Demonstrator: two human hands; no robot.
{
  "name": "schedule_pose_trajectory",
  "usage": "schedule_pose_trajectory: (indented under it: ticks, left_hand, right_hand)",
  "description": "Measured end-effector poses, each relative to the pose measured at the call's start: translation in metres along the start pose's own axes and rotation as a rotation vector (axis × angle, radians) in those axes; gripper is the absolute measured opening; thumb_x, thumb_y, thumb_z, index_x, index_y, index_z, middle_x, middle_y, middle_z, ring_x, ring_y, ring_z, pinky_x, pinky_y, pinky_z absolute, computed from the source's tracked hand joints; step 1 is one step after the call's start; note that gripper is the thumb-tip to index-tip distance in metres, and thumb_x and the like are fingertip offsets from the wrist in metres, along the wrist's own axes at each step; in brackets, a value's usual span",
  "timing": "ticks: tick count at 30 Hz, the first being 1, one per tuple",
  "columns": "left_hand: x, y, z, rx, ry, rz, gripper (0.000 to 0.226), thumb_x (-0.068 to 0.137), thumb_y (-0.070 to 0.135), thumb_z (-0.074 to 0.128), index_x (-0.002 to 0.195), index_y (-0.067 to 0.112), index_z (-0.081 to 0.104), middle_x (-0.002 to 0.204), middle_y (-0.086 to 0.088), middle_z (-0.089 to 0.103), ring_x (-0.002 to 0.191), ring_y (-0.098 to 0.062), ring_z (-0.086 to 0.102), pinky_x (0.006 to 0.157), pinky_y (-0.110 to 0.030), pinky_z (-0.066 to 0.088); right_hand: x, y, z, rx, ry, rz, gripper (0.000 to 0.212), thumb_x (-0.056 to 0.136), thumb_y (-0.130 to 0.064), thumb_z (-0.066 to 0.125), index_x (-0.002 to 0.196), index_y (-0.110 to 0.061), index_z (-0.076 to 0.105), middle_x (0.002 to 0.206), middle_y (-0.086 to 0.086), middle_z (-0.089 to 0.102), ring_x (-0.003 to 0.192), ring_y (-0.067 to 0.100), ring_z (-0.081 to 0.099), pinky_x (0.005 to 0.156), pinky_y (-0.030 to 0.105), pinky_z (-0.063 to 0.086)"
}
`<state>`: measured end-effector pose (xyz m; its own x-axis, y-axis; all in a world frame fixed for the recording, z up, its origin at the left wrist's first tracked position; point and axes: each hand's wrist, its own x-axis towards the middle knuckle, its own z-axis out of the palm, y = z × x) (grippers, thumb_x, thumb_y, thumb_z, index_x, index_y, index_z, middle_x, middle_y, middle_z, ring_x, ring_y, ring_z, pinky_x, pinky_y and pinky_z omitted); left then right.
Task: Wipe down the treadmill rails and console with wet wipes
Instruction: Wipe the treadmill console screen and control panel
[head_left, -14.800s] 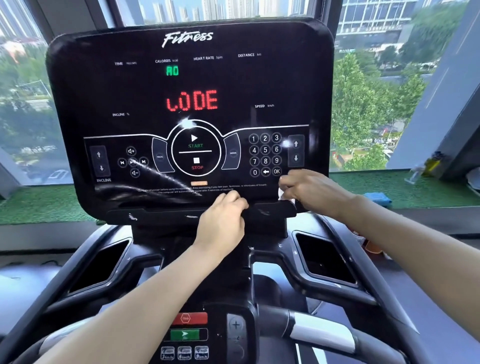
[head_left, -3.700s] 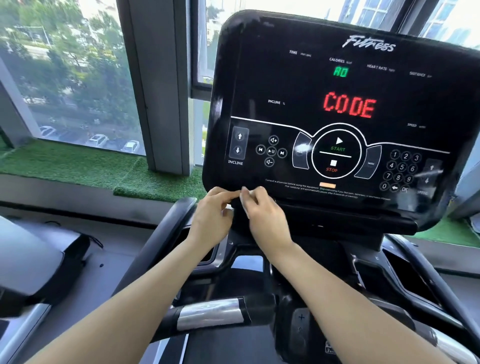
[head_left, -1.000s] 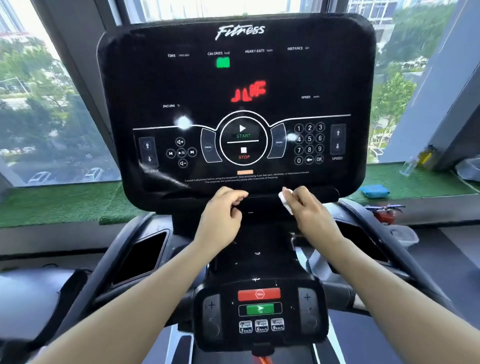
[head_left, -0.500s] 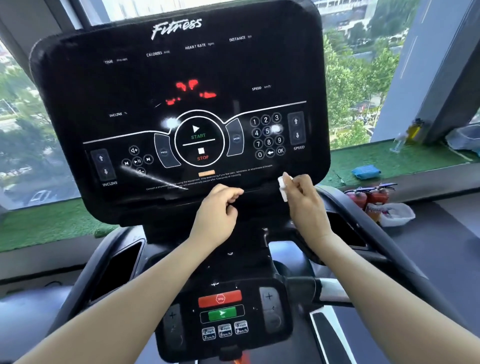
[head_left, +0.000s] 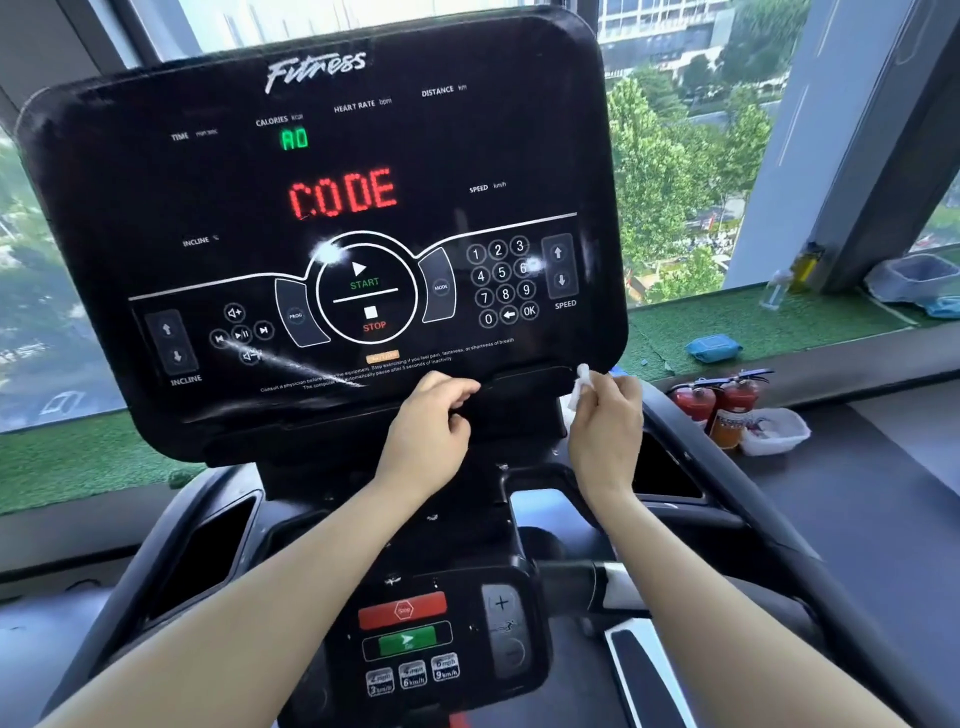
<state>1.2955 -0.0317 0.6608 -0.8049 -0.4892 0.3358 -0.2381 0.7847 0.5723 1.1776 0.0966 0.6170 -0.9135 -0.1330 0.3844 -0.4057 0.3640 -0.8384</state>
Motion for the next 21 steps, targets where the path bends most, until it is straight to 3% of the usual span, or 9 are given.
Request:
schedule_pose_trajectory:
  ticks: [3, 5, 7, 8, 10, 13, 15, 19, 21]
  left_hand:
    - [-0.001, -0.001, -0.001, -0.009, 0.028, -0.004, 0.046, 0.082, -0.010, 0.047, 0.118, 0.013, 0.064, 0.103, 0.015, 0.051, 0.097, -0.001, 0.054, 0.090, -0.015, 0.042]
    - [-0.001, 0.000, -0.002, -0.021, 0.056, 0.007, 0.047, 0.081, -0.012, 0.047, 0.118, 0.013, 0.064, 0.102, 0.014, 0.050, 0.097, -0.004, 0.055, 0.090, -0.017, 0.043]
    - [0.001, -0.001, -0.003, -0.018, 0.072, -0.001, 0.048, 0.080, -0.012, 0.048, 0.118, 0.013, 0.063, 0.102, 0.014, 0.050, 0.097, -0.004, 0.055, 0.088, -0.014, 0.041]
    - [0.001, -0.001, -0.004, -0.010, 0.074, -0.010, 0.048, 0.080, -0.011, 0.049, 0.118, 0.014, 0.063, 0.102, 0.015, 0.050, 0.097, -0.003, 0.054, 0.086, -0.011, 0.039]
    - [0.002, -0.001, -0.005, -0.003, 0.071, -0.021, 0.048, 0.080, -0.010, 0.049, 0.118, 0.016, 0.064, 0.103, 0.015, 0.050, 0.097, -0.002, 0.054, 0.084, -0.007, 0.037]
    - [0.003, 0.000, -0.004, -0.003, 0.062, -0.001, 0.047, 0.081, -0.011, 0.049, 0.119, 0.014, 0.063, 0.104, 0.016, 0.050, 0.100, -0.004, 0.055, 0.091, -0.016, 0.042]
    - [0.003, 0.001, -0.002, 0.003, 0.066, 0.018, 0.047, 0.081, -0.011, 0.049, 0.119, 0.013, 0.063, 0.104, 0.016, 0.049, 0.101, -0.006, 0.056, 0.091, -0.020, 0.044]
    - [0.001, 0.008, 0.003, 0.068, 0.053, 0.034, 0.046, 0.084, -0.006, 0.048, 0.121, 0.015, 0.062, 0.105, 0.019, 0.047, 0.093, -0.001, 0.052, 0.082, -0.016, 0.039]
    - [0.000, 0.010, 0.005, 0.097, 0.039, 0.041, 0.045, 0.085, -0.004, 0.048, 0.123, 0.017, 0.061, 0.107, 0.020, 0.046, 0.091, 0.001, 0.049, 0.079, -0.014, 0.036]
  right_hand:
    - [-0.002, -0.006, -0.003, -0.010, 0.056, -0.005, 0.026, 0.097, -0.026, 0.045, 0.109, -0.006, 0.056, 0.100, -0.008, 0.038, 0.083, 0.011, 0.043, 0.070, 0.018, 0.034]
    - [-0.011, -0.016, 0.010, -0.101, -0.051, -0.246, 0.026, 0.097, -0.031, 0.042, 0.112, -0.012, 0.054, 0.088, -0.019, 0.042, 0.079, 0.002, 0.039, 0.063, 0.007, 0.033]
    - [-0.020, -0.032, 0.021, -0.131, -0.159, -0.450, 0.025, 0.094, -0.028, 0.042, 0.105, -0.013, 0.059, 0.083, -0.016, 0.049, 0.072, 0.009, 0.047, 0.059, 0.014, 0.041]
    - [-0.023, -0.038, 0.026, -0.172, -0.164, -0.533, 0.026, 0.090, -0.023, 0.043, 0.101, -0.010, 0.062, 0.082, -0.008, 0.053, 0.069, 0.016, 0.052, 0.054, 0.024, 0.045]
    - [-0.021, -0.037, 0.036, -0.224, -0.166, -0.671, 0.022, 0.083, -0.013, 0.046, 0.095, -0.008, 0.064, 0.080, 0.006, 0.054, 0.065, 0.024, 0.056, 0.045, 0.030, 0.044]
    - [-0.014, -0.027, 0.032, -0.206, -0.204, -0.609, 0.016, 0.080, -0.005, 0.060, 0.093, -0.013, 0.056, 0.084, 0.007, 0.051, 0.067, 0.029, 0.055, 0.046, 0.032, 0.044]
    - [-0.006, -0.017, 0.022, -0.131, -0.157, -0.518, 0.014, 0.084, -0.009, 0.051, 0.096, -0.015, 0.052, 0.089, 0.010, 0.050, 0.070, 0.034, 0.055, 0.050, 0.035, 0.046]
    - [0.003, -0.007, 0.006, -0.093, -0.050, -0.339, 0.026, 0.086, 0.003, 0.051, 0.109, -0.002, 0.063, 0.094, 0.016, 0.052, 0.067, 0.035, 0.056, 0.057, 0.032, 0.043]
    - [0.002, -0.004, 0.002, -0.090, -0.057, -0.230, 0.026, 0.091, 0.000, 0.050, 0.114, 0.000, 0.063, 0.097, 0.015, 0.052, 0.072, 0.031, 0.054, 0.065, 0.030, 0.040]
